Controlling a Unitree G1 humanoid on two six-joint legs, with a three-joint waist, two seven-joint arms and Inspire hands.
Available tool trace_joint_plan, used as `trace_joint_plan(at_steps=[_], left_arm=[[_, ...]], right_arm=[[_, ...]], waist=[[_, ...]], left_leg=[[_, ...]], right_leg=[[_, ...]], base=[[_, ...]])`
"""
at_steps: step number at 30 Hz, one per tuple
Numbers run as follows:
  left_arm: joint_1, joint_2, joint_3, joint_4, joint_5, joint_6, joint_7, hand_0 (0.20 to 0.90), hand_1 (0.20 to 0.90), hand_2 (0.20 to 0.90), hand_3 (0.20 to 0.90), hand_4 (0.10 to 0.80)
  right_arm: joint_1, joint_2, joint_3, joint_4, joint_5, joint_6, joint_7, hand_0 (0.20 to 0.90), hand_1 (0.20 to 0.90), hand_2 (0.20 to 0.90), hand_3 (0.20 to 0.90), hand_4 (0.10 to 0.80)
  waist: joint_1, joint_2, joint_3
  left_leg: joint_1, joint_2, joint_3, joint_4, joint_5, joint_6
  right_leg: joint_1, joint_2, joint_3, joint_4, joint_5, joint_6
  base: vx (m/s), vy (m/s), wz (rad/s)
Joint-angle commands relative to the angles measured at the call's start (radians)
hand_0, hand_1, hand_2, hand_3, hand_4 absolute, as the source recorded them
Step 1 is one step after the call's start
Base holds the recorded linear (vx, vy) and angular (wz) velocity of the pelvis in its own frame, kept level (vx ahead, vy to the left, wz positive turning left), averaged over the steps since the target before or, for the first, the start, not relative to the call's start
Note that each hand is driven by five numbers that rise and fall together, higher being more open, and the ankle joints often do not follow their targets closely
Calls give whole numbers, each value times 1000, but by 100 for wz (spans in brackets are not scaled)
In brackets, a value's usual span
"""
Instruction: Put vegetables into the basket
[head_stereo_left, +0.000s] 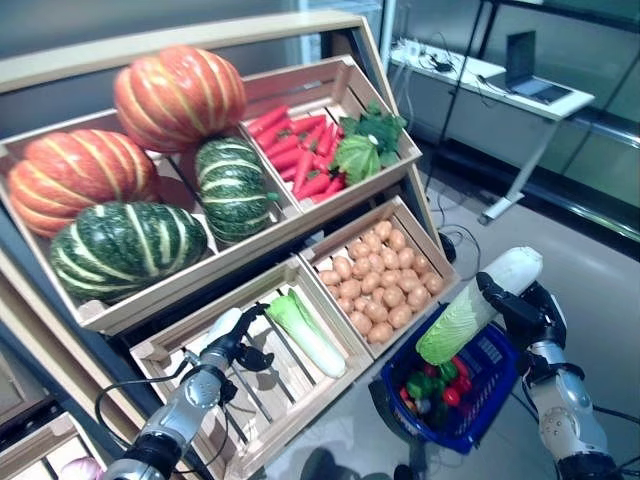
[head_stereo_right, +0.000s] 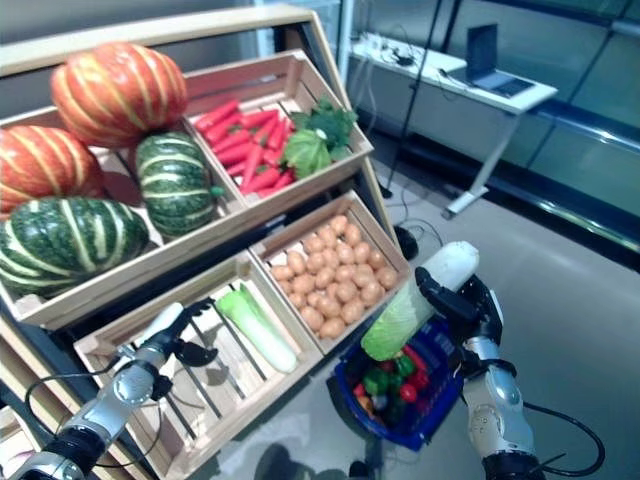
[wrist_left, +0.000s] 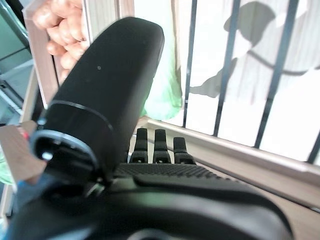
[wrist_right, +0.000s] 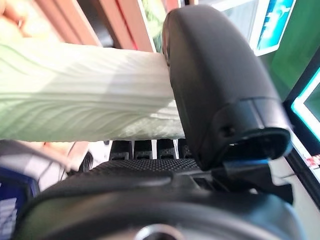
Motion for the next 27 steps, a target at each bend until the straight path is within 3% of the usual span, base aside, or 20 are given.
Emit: trace_joint_plan(at_steps=[1, 5, 7, 9, 12, 15, 18, 24, 27], left_arm=[[-106, 72, 78, 1, -38, -113, 86, 900, 900, 900, 900, 800], [-108, 58, 58, 0, -24, -101, 102, 900, 900, 900, 900, 800], [-114, 52, 54, -7, -9, -100, 105, 900, 900, 900, 900, 800], [-110, 51, 55, -27, 6, -96, 119, 900, 900, 900, 900, 800], [-118, 75, 58, -40, 29, -104, 124, 900, 900, 900, 900, 800], [-169, 99, 25, -44, 13, -92, 143, 900, 900, 900, 900, 800], [-288, 141, -21, -21, -13, -98, 177, 900, 900, 900, 900, 800], [-462, 211, -113, -5, 104, -119, 289, 900, 900, 900, 900, 800], [-535, 243, -151, 1, 134, -127, 309, 900, 900, 900, 900, 800]], right_arm=[[-136, -97, -71, 19, -31, -172, -62, 300, 300, 300, 300, 400], [-148, -115, -63, 50, -59, -173, -123, 300, 300, 300, 300, 400], [-159, -132, -64, 67, -100, -159, -136, 300, 300, 300, 300, 400], [-181, -152, -52, 78, -140, -153, -167, 300, 300, 300, 300, 400], [-212, -171, -33, 88, -187, -130, -212, 300, 300, 300, 300, 400], [-249, -180, -7, 126, -209, -117, -254, 300, 300, 300, 300, 400], [-375, -204, 55, 202, -165, -128, -284, 300, 300, 300, 300, 400], [-566, -242, 129, 368, -76, -141, -280, 300, 300, 300, 300, 400], [-637, -259, 147, 457, -50, -130, -263, 300, 300, 300, 300, 400]], waist=[[41, 29, -25], [50, 26, -12], [59, 27, -12], [72, 30, -5], [75, 45, 10], [73, 49, 40], [73, 56, 119], [80, 70, 204], [91, 70, 217]], left_leg=[[-63, -2, -107, 78, -60, 24], [-75, 47, -122, 80, -26, -16], [-86, 48, -138, 83, -18, -28], [-111, 29, -198, 121, -41, -22], [-135, 38, -191, 145, -45, -23], [-195, 48, -189, 237, -73, -27], [-308, 62, -216, 371, -107, -33], [-527, 98, -265, 642, -219, -19], [-605, 100, -296, 740, -267, -7]], right_leg=[[27, -80, -79, 110, -44, 46], [70, -38, -91, 42, -64, 35], [98, -22, -90, 6, -66, 24], [103, -14, -70, 3, -74, 13], [63, -12, -72, 65, -100, 4], [18, -24, -85, 126, -127, -8], [-92, -45, -76, 252, -159, -26], [-312, -128, -51, 555, -257, -58], [-395, -168, -42, 670, -290, -63]], base=[[-49, -356, -39], [-6, -249, -16], [22, -132, -13], [-22, -66, -14], [-83, -21, -18], [-203, -59, -5], [-326, -16, -2], [-250, 26, 7], [-141, 16, -7]])
